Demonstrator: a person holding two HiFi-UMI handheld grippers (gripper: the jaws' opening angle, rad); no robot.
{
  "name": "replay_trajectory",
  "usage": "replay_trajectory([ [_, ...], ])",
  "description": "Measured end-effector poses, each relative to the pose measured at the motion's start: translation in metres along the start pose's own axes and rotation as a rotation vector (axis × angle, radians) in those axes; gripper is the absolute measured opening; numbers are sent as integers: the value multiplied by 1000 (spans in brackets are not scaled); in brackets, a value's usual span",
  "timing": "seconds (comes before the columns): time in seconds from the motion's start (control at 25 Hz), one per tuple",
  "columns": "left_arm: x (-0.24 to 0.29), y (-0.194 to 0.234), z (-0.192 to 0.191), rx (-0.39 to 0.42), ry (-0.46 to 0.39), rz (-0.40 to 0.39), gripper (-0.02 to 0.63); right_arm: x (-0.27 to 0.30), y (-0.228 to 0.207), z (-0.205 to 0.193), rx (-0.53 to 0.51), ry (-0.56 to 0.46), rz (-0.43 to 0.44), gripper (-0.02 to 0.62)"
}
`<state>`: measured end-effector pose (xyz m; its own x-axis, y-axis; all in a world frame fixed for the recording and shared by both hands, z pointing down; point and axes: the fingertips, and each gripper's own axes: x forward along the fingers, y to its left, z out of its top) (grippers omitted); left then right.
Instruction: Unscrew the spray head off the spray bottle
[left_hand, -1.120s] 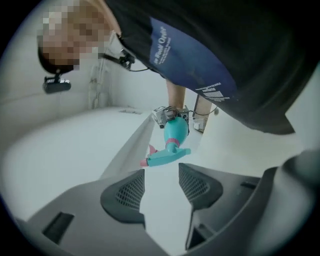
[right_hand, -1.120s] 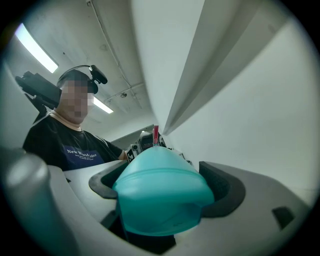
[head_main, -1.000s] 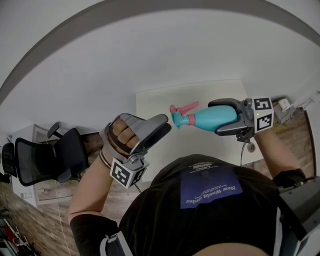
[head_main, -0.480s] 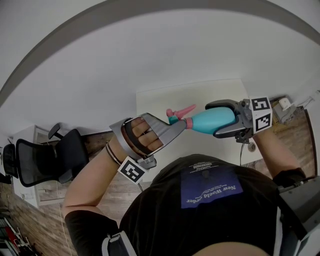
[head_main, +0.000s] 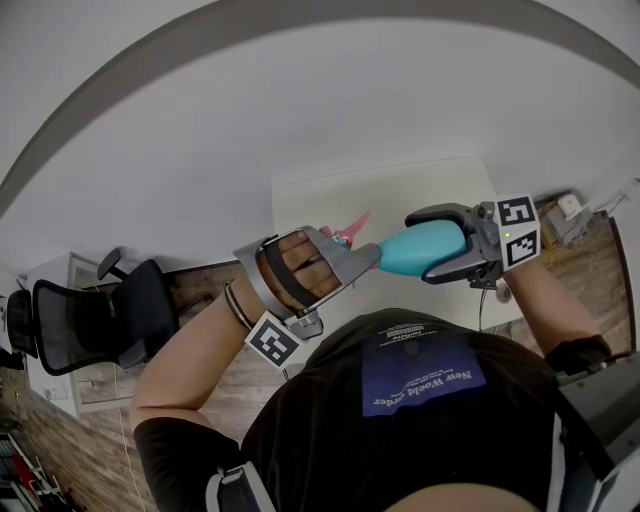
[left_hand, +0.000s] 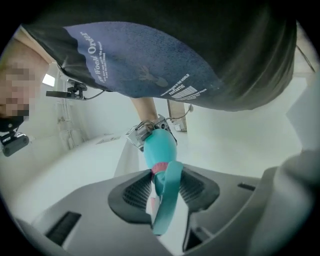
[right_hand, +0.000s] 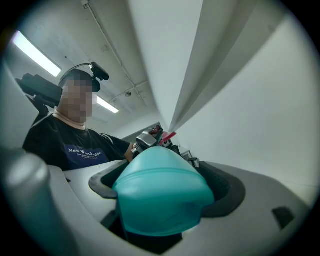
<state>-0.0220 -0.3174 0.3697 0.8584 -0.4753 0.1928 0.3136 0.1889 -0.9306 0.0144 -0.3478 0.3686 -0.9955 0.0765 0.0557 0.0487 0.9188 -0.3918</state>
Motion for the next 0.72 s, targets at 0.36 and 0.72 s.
replay_trajectory([
  [0.36,1,-2,-6,-250,-4,-74,146,1,-3,2,-14,-3,-25,446],
  [0.72,1,-6,-7,-795,-74,-232,146,3,-3,6,-139,49,-108,446],
])
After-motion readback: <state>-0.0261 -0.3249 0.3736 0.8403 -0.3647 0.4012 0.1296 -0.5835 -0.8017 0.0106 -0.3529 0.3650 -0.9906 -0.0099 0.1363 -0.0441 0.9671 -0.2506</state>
